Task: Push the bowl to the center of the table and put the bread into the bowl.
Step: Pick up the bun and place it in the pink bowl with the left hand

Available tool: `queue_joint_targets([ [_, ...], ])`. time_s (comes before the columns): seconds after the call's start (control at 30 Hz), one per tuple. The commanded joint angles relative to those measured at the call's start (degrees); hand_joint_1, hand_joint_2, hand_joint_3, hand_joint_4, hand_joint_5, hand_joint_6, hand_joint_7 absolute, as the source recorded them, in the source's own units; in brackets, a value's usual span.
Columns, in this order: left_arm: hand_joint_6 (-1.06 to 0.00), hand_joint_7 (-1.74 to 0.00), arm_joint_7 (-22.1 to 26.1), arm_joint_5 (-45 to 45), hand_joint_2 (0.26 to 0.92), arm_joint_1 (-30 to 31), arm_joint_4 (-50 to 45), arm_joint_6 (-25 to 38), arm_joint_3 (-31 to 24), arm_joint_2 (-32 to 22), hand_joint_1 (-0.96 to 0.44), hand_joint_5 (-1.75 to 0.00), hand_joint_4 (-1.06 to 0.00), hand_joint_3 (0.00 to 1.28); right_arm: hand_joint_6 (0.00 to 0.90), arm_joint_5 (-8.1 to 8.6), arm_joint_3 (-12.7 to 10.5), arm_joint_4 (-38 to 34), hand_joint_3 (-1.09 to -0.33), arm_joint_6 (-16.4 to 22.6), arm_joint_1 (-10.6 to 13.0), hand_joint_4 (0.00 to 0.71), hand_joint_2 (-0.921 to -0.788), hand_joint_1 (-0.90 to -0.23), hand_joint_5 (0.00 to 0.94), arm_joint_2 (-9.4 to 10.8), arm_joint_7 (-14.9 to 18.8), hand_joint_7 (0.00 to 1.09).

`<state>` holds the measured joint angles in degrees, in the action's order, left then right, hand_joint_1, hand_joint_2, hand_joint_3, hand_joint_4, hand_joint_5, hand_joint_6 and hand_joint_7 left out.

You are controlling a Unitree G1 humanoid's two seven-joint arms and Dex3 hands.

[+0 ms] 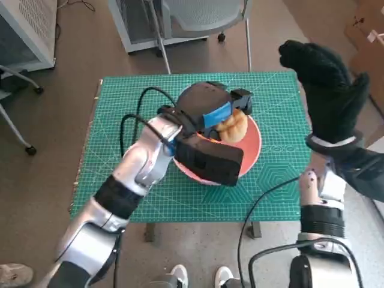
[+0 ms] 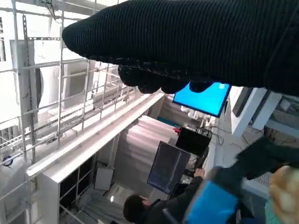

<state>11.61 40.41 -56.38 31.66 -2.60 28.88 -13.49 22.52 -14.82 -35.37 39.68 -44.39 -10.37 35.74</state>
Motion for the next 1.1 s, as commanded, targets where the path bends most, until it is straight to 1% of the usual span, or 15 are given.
queue_joint_targets([
  [0.03,-0.59,-1.17,-0.4,-0.9,0.920,-1.9,4.8,-0.8,-0.3,1.2,0.00,-1.11,-0.77,0.05,0.459,-0.45,0.0,0.5,-0.743,-1.0,1.6,0.323,-0.921,-0.649,0.000,-0.6,-1.1,0.00],
  [0.07,-0.55,-1.19,0.5,-1.8,0.920,-1.6,5.2,-0.2,-0.9,1.6,0.00,-1.14,-0.75,0.08,0.459,-0.55,-0.1,0.6,-0.743,-1.0,1.7,0.323,-0.921,-0.649,0.000,-0.7,-1.3,0.00],
  [0.1,-0.38,-0.97,1.2,-2.4,0.865,-1.4,5.5,0.1,-1.2,1.8,-0.01,-0.86,-0.52,0.08,0.460,-0.60,-0.1,0.6,-0.743,-1.0,1.7,0.323,-0.921,-0.648,0.000,-0.8,-1.5,0.00],
  [0.13,-0.34,-0.86,2.2,-3.0,0.847,-1.1,5.4,0.8,-1.5,2.0,-0.01,-0.72,-0.45,0.08,0.460,-0.70,-0.1,0.6,-0.743,-1.0,1.8,0.323,-0.921,-0.648,0.000,-0.9,-1.7,0.00],
  [0.17,-0.24,-0.65,2.8,-3.3,0.816,-1.0,5.3,1.3,-1.6,2.2,-0.06,-0.47,-0.30,0.07,0.461,-0.74,-0.1,0.6,-0.743,-1.0,1.8,0.323,-0.921,-0.648,0.000,-0.9,-1.8,0.00],
  [0.2,-0.19,-0.50,3.4,-3.8,0.800,-1.1,5.4,1.5,-1.8,2.3,-0.09,-0.31,-0.20,0.05,0.461,-0.83,-0.1,0.5,-0.743,-0.9,1.7,0.322,-0.921,-0.648,0.000,-1.0,-2.0,0.00],
  [0.23,-0.17,-0.43,3.8,-4.1,0.792,-1.1,5.5,1.6,-1.8,2.4,-0.13,-0.24,-0.16,0.04,0.461,-0.88,-0.1,0.3,-0.743,-0.8,1.7,0.322,-0.921,-0.648,0.000,-1.1,-2.1,0.00],
  [0.3,-0.12,-0.28,4.5,-4.8,0.769,-1.3,5.9,1.3,-2.0,2.5,-0.24,-0.10,-0.07,0.02,0.463,-1.08,-0.1,0.0,-0.743,-0.6,1.5,0.321,-0.921,-0.648,0.000,-1.2,-2.3,0.00],
  [0.43,-0.10,-0.19,4.7,-5.4,0.756,-1.1,6.1,0.3,-2.1,2.3,-0.36,-0.02,-0.01,0.01,0.465,-1.38,-0.1,-0.3,-0.743,-0.4,1.2,0.320,-0.921,-0.648,0.000,-1.3,-2.9,0.00],
  [0.7,-0.09,-0.16,1.7,-5.1,0.751,-0.4,7.4,-2.3,-2.2,1.8,-0.40,0.00,0.00,0.00,0.465,-2.19,-0.1,-1.6,-0.739,0.5,0.2,0.321,-0.921,-0.650,0.001,-1.1,-3.7,0.00],
  [0.87,-0.09,-0.15,0.3,-5.6,0.752,-0.2,8.2,-4.5,-2.8,1.1,-0.42,0.00,0.00,0.00,0.466,-2.32,-0.1,-3.0,-0.738,1.2,-0.7,0.322,-0.921,-0.648,0.001,-1.3,-3.7,0.00],
  [1.03,-0.08,-0.13,0.8,-7.9,0.785,0.0,8.2,-7.1,-4.7,-0.1,-0.50,0.00,0.00,0.02,0.466,-2.29,-0.2,-4.0,-0.738,1.7,-1.5,0.322,-0.921,-0.644,0.001,-1.5,-3.4,0.00],
  [1.1,-0.08,-0.13,0.6,-9.6,0.822,0.3,8.2,-9.6,-6.3,-1.0,-0.57,0.00,0.00,0.03,0.466,-2.18,-0.3,-4.2,-0.737,1.7,-1.8,0.322,-0.921,-0.642,0.001,-1.6,-3.2,0.00],
])
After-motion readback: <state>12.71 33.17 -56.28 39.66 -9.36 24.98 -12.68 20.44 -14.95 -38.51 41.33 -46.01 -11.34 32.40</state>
